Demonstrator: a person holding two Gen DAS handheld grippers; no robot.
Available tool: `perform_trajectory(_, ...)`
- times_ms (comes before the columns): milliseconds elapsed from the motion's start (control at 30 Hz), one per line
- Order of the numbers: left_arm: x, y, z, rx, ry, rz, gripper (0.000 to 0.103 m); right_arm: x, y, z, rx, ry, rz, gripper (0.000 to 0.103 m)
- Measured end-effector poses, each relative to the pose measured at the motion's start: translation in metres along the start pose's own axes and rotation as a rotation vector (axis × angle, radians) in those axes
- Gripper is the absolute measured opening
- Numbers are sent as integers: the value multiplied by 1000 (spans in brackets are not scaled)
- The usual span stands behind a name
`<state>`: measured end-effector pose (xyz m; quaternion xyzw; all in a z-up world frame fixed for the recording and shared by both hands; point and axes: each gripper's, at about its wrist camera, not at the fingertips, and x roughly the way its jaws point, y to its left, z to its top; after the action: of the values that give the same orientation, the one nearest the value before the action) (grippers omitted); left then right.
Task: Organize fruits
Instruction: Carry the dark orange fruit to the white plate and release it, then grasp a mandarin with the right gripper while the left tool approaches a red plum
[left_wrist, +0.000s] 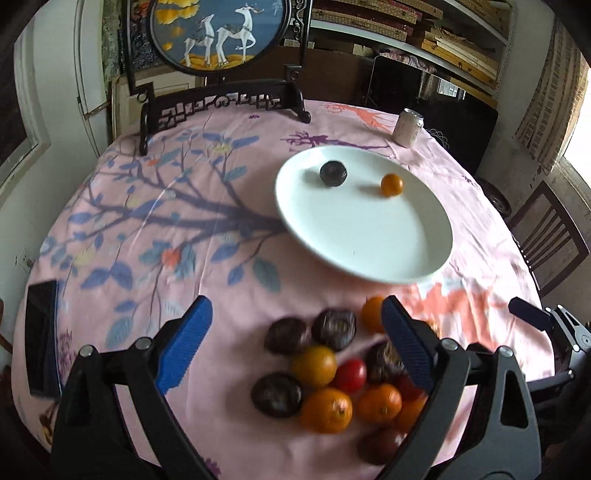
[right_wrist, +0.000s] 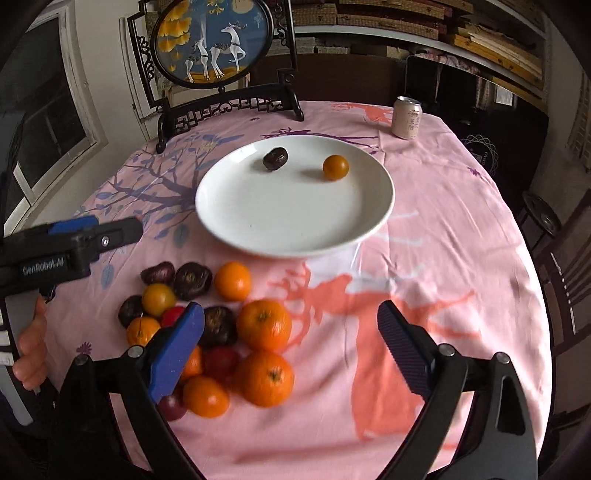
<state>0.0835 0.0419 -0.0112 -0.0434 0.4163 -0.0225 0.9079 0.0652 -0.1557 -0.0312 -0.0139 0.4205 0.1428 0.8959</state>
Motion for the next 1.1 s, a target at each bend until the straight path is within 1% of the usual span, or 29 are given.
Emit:
perform_trajectory(67,-7,6,-25,-17,-12,27,94,-7,-1,-15,32,1,-5,95)
perform_trajectory(133,-12,9,-42,-14,-12,42,94,-12,0,-26,41,11,-7,95)
perform_trajectory(200,-15,10,-53,3,-12,52,94,-14,0,-34,44,16,-26,95)
perform_trajectory(267,-18,11,-62,7,-5,57,94,-11,0,-40,52,23,-25,95)
perform_trajectory(400,-22,12,-77,12,11,35,94,-2,1,-51,56,20,16,93)
perform_trajectory(467,-23,11,-83,22,20,39,94,4,3,-52,55,39,27,78)
perform_trajectory(533,-24,11,-87,20,28,25,94,9,4,-51,55,52,47,75)
perform_trajectory(700,-24,13,-89,16,37,17,94,14,9,-50,40,60,49,71)
perform_trajectory(833,-21,14,-89,12,44,15,94,17,7,-49,45,72,50,64)
perform_trajectory(900,-20,14,-89,12,45,13,94,20,7,-48,49,77,57,62)
perform_trajectory(967,-20,14,-89,13,44,6,94,24,7,-48,51,86,68,55)
perform_trajectory(1033,-19,12,-89,17,48,-2,94,34,5,-48,66,107,99,46)
perform_trajectory(1100,-19,10,-90,24,55,-7,94,35,2,-48,86,95,117,43)
